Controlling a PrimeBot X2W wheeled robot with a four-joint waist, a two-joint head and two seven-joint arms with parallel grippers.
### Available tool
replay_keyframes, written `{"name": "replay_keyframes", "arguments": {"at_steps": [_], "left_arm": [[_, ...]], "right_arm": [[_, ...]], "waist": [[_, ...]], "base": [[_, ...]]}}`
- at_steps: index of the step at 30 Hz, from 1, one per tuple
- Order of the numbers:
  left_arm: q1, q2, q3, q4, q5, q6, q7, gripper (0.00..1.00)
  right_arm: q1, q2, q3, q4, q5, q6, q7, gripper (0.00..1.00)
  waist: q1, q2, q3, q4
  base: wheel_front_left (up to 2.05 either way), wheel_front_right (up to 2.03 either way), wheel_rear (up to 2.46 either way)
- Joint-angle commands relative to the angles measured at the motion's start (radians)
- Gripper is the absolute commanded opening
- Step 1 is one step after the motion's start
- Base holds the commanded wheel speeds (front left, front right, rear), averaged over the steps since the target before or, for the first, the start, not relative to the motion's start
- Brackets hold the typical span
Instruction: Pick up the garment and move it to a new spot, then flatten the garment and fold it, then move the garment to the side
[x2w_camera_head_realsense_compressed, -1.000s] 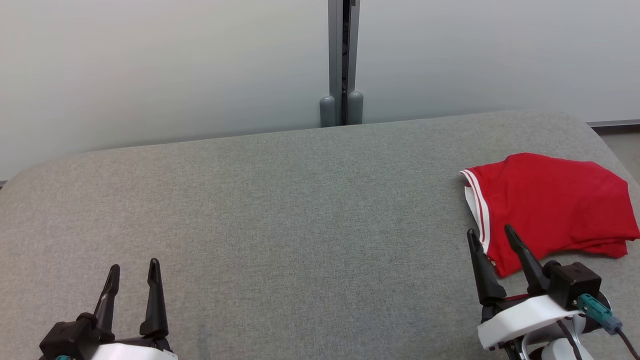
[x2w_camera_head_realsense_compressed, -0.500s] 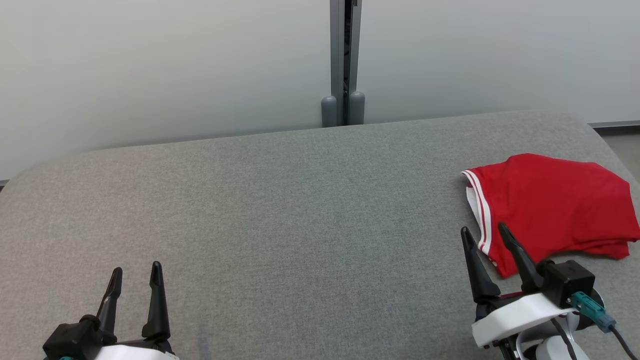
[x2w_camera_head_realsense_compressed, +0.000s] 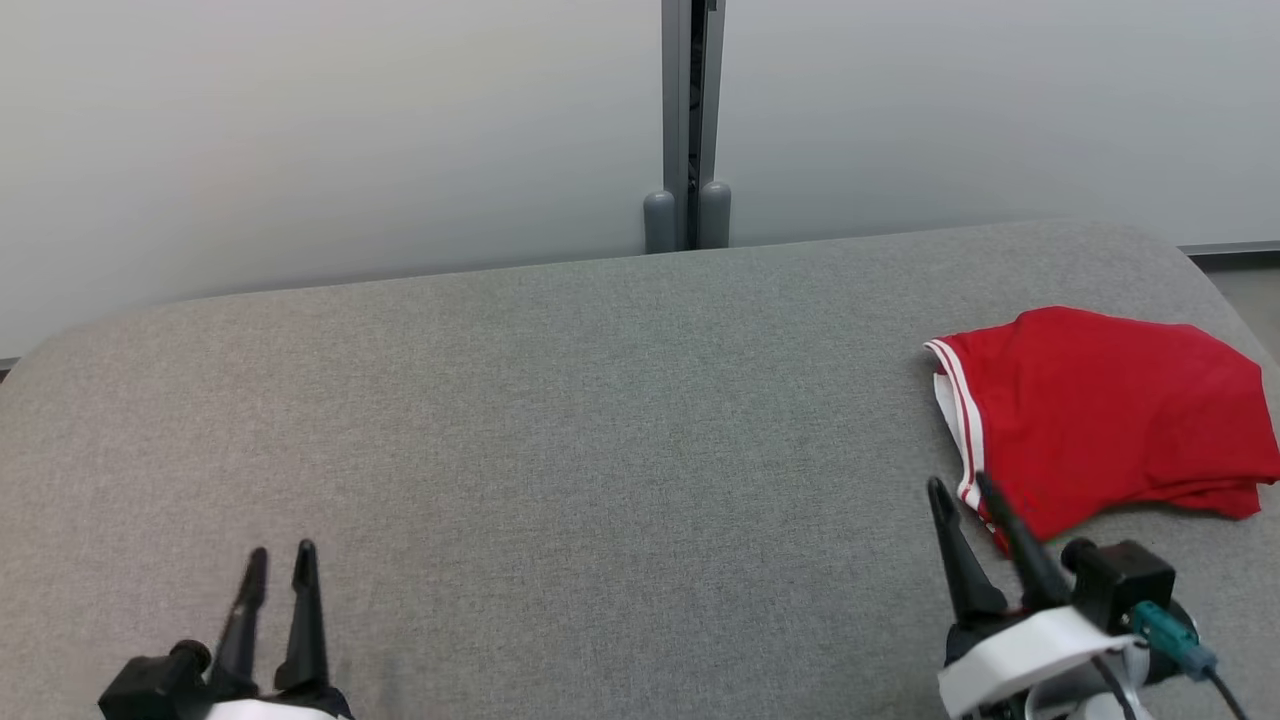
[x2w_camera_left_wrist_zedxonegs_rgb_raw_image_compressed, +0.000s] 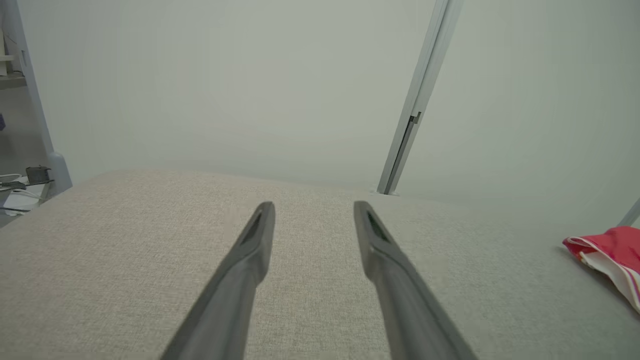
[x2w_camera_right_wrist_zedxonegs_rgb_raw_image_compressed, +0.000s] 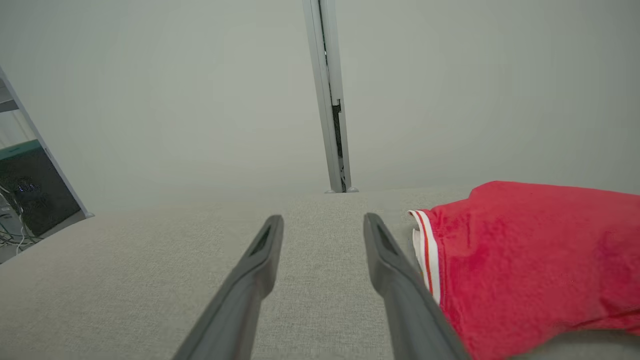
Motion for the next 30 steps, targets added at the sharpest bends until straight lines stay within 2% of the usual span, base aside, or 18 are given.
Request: {"name": "replay_keyframes", "arguments": {"at_steps": [1, 3, 13, 30], "left_arm": [[0.001, -0.002, 0.000, 0.008, -0.002, 0.000, 0.001, 0.00], [0.002, -0.005, 0.001, 0.017, -0.007, 0.000, 0.005, 0.00], [-0.029, -0.003, 0.011, 0.022, -0.204, -0.010, 0.064, 0.00], [-0.061, -0.001, 0.015, 0.019, -0.464, -0.022, 0.133, 0.00]], "right_arm": [[0.008, 0.002, 0.000, 0.008, 0.002, 0.000, 0.001, 0.00], [0.016, 0.003, 0.000, 0.013, 0.008, 0.000, 0.002, 0.00], [0.015, 0.002, -0.040, -0.002, 0.212, 0.000, 0.053, 0.00], [0.015, 0.002, -0.093, -0.021, 0.476, 0.000, 0.122, 0.00]], "waist": [[0.0000, 0.0000, 0.000, 0.000], [0.0000, 0.0000, 0.000, 0.000], [0.0000, 0.0000, 0.002, 0.007], [0.0000, 0.0000, 0.005, 0.016]], "base": [[0.00, 0.00, 0.00], [0.00, 0.00, 0.00], [0.00, 0.00, 0.00], [0.00, 0.00, 0.00]]}}
